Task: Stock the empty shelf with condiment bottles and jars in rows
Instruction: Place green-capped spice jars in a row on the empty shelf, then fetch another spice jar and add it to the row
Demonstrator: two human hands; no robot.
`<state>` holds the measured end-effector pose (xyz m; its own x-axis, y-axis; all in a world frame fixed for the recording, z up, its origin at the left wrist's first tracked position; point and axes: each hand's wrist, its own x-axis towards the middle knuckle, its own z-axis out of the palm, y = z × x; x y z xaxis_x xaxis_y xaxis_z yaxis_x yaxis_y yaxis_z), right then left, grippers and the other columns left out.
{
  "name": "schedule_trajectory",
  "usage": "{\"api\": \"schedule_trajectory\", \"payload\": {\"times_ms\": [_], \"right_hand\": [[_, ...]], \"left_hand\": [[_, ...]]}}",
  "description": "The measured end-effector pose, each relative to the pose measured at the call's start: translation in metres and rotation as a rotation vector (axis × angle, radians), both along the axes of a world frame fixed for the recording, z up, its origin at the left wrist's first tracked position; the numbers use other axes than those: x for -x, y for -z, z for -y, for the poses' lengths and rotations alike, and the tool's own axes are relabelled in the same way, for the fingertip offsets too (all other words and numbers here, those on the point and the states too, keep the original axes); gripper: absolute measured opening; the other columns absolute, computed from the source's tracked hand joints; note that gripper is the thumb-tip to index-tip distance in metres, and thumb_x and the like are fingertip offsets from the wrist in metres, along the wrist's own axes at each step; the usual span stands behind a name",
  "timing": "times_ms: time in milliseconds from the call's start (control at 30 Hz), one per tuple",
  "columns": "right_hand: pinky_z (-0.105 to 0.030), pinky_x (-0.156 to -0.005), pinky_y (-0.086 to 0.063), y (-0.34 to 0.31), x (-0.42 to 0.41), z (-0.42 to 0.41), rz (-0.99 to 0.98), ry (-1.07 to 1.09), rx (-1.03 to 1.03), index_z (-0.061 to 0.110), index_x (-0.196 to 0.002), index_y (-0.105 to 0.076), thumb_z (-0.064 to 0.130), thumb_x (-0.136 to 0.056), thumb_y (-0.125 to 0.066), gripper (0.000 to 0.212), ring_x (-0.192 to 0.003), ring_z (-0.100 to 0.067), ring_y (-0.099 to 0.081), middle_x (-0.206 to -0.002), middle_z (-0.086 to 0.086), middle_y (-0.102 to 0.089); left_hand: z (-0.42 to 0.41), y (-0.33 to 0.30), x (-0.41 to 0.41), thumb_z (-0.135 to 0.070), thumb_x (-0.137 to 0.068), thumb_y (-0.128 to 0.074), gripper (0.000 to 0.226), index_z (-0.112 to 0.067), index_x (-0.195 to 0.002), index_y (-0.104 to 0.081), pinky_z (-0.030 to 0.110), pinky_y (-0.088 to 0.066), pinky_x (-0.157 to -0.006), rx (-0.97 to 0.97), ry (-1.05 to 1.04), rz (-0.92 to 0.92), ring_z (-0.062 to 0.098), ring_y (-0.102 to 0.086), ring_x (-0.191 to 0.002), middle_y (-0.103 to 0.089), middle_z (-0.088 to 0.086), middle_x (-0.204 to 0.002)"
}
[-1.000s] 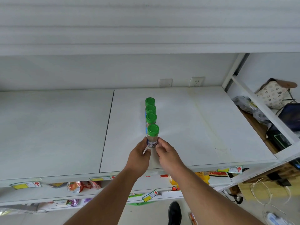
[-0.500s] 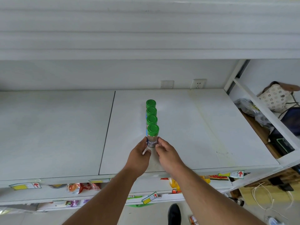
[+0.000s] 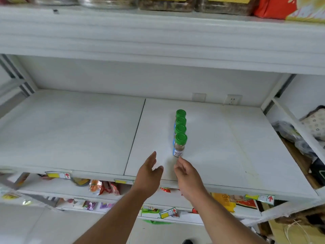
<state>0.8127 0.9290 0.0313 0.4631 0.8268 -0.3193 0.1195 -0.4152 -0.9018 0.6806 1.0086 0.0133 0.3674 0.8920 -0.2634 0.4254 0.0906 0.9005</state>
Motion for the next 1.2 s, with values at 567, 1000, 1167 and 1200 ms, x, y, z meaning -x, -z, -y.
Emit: {"api": "schedule_trajectory", "payload": {"times_ms": [567,1000,1167,1200], "right_hand": [[-0.037,-0.12,-0.034,-0.026,0.168,0.075,0.114,-1.205,-0.047,0.024,-0.157,-0.037,0.042,-0.104,-0.051,0.057,-0.144,-0.012,-0.042,-0.159,0.004,-0.043],[-0.03,-0.118,-0.031,-0.05,0.275,0.286,0.256,-1.853,-0.182,0.028,-0.158,-0.035,0.05,-0.103,-0.051,0.061,-0.147,-0.011,-0.036,-0.154,0.017,-0.041],[-0.03,-0.116,-0.032,-0.058,0.32,0.386,0.258,-2.012,-0.209,0.028,-0.157,-0.037,0.052,-0.102,-0.052,0.062,-0.144,-0.016,-0.042,-0.154,0.01,-0.043],[-0.035,-0.118,-0.035,-0.058,0.329,0.406,0.271,-2.03,-0.222,0.032,-0.155,-0.039,0.056,-0.099,-0.051,0.062,-0.143,-0.017,-0.044,-0.154,0.011,-0.045]], "left_hand": [[0.253,-0.033,0.184,-0.032,-0.098,-0.06,0.068,-0.026,-0.158,-0.029,0.038,-0.035,-0.118,-0.045,-0.972,-0.225,0.016,-0.037,-0.146,-0.038,-0.001,-0.16],[0.528,-0.056,0.217,-0.031,-0.097,-0.059,0.069,-0.03,-0.158,-0.027,0.033,-0.036,-0.114,0.081,-1.401,-0.4,0.015,-0.042,-0.141,-0.035,-0.008,-0.16],[0.641,-0.064,0.241,-0.03,-0.097,-0.06,0.07,-0.03,-0.158,-0.026,0.037,-0.034,-0.117,0.134,-1.576,-0.449,0.019,-0.037,-0.145,-0.033,-0.003,-0.162],[0.665,-0.064,0.246,-0.029,-0.097,-0.06,0.069,-0.029,-0.158,-0.027,0.036,-0.034,-0.117,0.141,-1.606,-0.458,0.019,-0.036,-0.145,-0.033,-0.003,-0.162]]}}
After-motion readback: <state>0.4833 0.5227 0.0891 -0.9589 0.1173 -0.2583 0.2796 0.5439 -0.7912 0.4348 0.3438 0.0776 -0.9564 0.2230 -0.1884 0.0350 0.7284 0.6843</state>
